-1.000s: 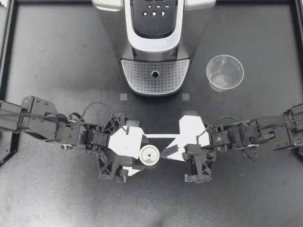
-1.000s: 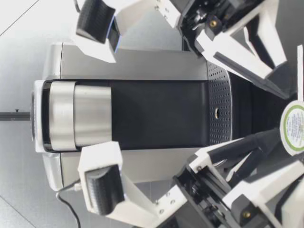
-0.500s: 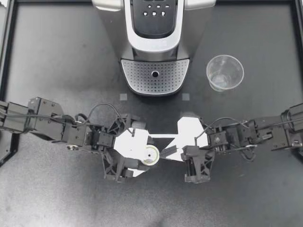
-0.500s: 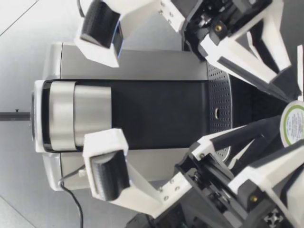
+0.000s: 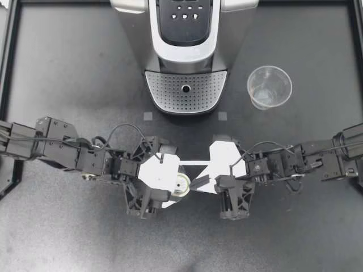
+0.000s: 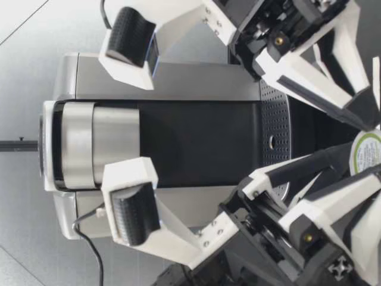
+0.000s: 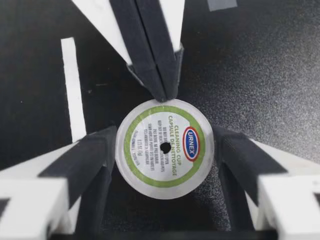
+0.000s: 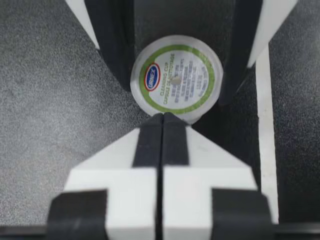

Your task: Place the coffee capsule inside the capsule container, then place the cup onto the center of the cup tray, then push the 'Hot Water' and 'Travel Mug' buttons.

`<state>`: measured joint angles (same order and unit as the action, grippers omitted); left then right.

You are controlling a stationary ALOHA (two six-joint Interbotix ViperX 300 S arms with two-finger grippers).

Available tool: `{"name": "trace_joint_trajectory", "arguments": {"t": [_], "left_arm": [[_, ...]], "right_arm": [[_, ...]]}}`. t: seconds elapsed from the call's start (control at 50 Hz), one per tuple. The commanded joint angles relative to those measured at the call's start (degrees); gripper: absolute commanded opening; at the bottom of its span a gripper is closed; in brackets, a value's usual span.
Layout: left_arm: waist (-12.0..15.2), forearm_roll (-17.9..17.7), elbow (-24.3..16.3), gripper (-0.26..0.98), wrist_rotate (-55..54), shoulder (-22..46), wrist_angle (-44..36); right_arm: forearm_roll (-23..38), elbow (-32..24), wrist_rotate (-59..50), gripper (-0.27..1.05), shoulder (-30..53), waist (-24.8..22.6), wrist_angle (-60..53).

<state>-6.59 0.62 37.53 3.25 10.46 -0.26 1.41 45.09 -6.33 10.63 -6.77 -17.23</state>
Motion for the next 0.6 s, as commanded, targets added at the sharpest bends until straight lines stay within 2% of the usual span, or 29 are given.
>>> {"name": "trace_joint_trajectory", "arguments": {"t": [0.0, 0.14, 0.28, 0.4, 0.58], "left_arm": [[0.0, 0.1, -1.1, 0.39, -0.2, -1.6, 0.2], [0.0, 0.0, -0.8, 0.38, -0.2, -2.3, 0.7], [0.0, 0.0, 0.2, 0.38, -0.4, -4.4, 0.8], [0.0, -0.1, 1.1, 0.38, -0.8, -6.2, 0.6], [0.0, -0.3, 1.7, 0.38, -0.9, -7.8, 0.5]], "right_arm": [[-0.1, -0.7, 0.0, 0.01, -2.7, -0.3, 0.2], [-1.5, 1.0, -1.2, 0.01, -6.9, 0.4, 0.2], [-2.5, 3.6, -2.7, 0.01, -13.3, 3.2, -1.9], [-2.6, 6.0, -3.9, 0.01, -18.3, 6.7, -8.5], [-2.6, 8.0, -5.4, 0.01, -21.5, 13.0, -16.8]]}}
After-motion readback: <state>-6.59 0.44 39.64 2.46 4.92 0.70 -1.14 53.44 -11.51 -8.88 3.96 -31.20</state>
